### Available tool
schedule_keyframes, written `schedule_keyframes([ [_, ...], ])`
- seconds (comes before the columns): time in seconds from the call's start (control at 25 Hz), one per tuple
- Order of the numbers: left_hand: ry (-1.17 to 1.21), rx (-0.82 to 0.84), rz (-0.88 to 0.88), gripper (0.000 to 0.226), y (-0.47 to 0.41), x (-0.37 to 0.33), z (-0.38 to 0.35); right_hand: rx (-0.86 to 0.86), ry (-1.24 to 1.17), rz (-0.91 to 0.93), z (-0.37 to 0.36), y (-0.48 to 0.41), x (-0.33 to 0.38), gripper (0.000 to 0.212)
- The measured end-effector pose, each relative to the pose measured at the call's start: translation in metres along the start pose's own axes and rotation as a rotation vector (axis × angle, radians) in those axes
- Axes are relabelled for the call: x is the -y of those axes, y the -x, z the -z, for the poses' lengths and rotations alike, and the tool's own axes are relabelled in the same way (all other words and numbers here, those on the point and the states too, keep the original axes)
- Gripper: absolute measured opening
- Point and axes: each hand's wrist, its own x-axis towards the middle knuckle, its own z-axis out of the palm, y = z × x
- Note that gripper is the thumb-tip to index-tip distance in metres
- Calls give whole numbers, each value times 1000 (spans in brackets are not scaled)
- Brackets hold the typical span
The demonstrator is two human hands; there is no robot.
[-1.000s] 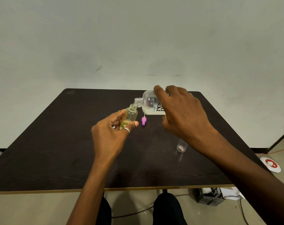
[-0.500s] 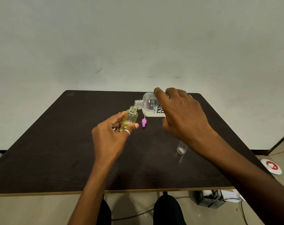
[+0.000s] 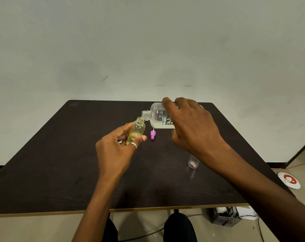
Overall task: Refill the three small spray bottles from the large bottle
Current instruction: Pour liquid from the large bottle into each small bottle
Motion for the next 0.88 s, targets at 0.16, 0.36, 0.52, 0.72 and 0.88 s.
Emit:
schedule_keyframes([
  [0.16,2,0,4,58,-1,-1,0,2,-2,1,2,-1,-1,76],
  [0.36,6,-4,7,56,-1,-2,0,21,-16,10,5,-2,0,77],
  [0.52,8,-3,2,56,0,-3,0,23,-9,6,5,-2,0,77],
  [0.72,7,-8,1,56,-1,-3,0,14,-5,5,6,-2,0,76],
  [0.88,8,-11,4,55,0,-2,0,15,-6,11,6,-2,0,76],
])
